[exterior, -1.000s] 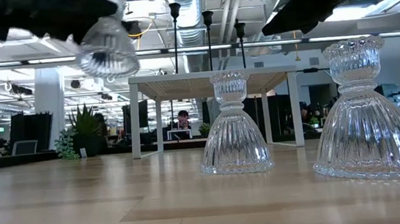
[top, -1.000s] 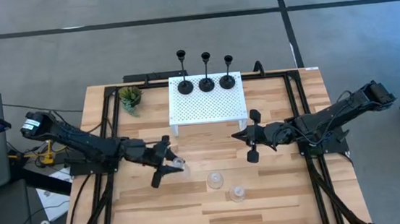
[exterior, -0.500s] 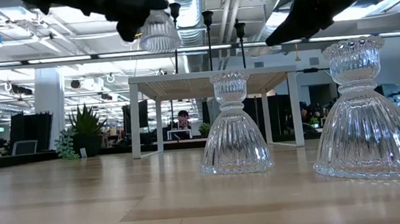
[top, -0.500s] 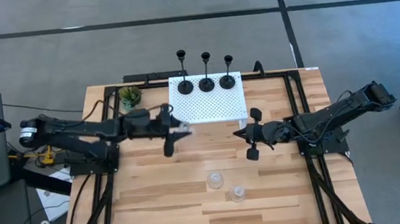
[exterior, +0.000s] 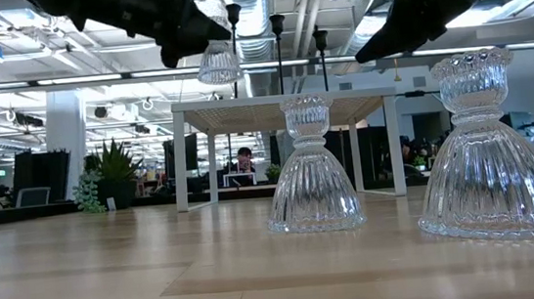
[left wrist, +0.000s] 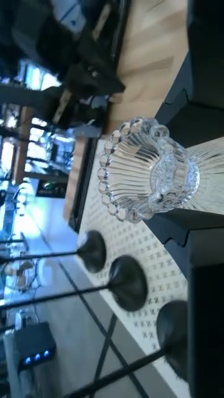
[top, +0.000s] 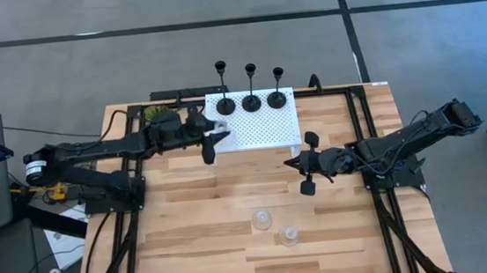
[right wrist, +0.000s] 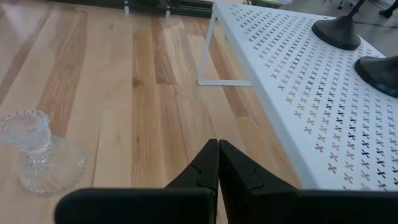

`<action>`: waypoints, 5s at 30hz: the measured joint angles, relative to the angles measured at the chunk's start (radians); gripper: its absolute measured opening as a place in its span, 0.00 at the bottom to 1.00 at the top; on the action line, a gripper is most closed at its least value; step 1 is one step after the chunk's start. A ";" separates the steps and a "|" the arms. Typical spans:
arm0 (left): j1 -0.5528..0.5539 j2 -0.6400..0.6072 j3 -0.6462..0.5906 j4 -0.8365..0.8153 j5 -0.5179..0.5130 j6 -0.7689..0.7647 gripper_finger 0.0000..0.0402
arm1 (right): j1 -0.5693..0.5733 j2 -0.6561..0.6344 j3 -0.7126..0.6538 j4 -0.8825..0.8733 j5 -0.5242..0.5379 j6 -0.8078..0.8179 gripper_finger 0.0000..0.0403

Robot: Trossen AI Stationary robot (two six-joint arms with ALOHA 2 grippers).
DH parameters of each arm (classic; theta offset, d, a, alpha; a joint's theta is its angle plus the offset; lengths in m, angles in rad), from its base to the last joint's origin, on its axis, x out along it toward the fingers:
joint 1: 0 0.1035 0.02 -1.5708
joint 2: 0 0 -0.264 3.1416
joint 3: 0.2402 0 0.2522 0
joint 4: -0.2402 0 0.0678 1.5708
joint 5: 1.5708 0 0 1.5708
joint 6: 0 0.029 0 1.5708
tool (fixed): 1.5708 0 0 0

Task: Pick & Place candle stick holders
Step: Put the left transparent candle holder on the shelf, then put the bottom transparent candle holder on the shelf

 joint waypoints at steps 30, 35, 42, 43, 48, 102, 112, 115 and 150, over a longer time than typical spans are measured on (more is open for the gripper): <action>0.058 0.157 0.052 0.015 -0.060 -0.007 0.34 | 0.002 0.000 0.000 0.002 -0.002 -0.017 0.00; 0.058 0.157 0.033 0.017 -0.060 -0.011 0.34 | 0.002 -0.001 0.000 0.002 -0.002 -0.017 0.00; 0.058 0.156 0.031 0.018 -0.060 -0.011 0.35 | 0.002 -0.001 0.000 0.002 -0.002 -0.017 0.00; 0.058 0.156 0.031 0.018 -0.060 -0.011 0.36 | 0.002 -0.001 0.000 0.002 -0.002 -0.017 0.00; 0.058 0.156 0.029 0.011 -0.063 -0.011 0.41 | 0.002 -0.001 0.000 0.002 -0.002 -0.017 0.00; 0.056 0.156 0.029 0.192 -0.111 0.028 0.90 | 0.002 -0.001 0.000 0.002 -0.001 -0.017 0.00; 0.056 0.142 0.029 0.282 -0.111 0.099 0.90 | 0.002 -0.001 0.000 0.002 -0.001 -0.017 0.00; 0.056 0.115 0.029 0.286 -0.111 0.101 0.89 | 0.002 -0.001 0.000 0.000 -0.001 -0.017 0.00; -0.248 -0.037 -0.103 -0.119 0.314 -0.050 0.03 | 0.154 -0.001 0.042 0.062 -0.001 -0.017 0.00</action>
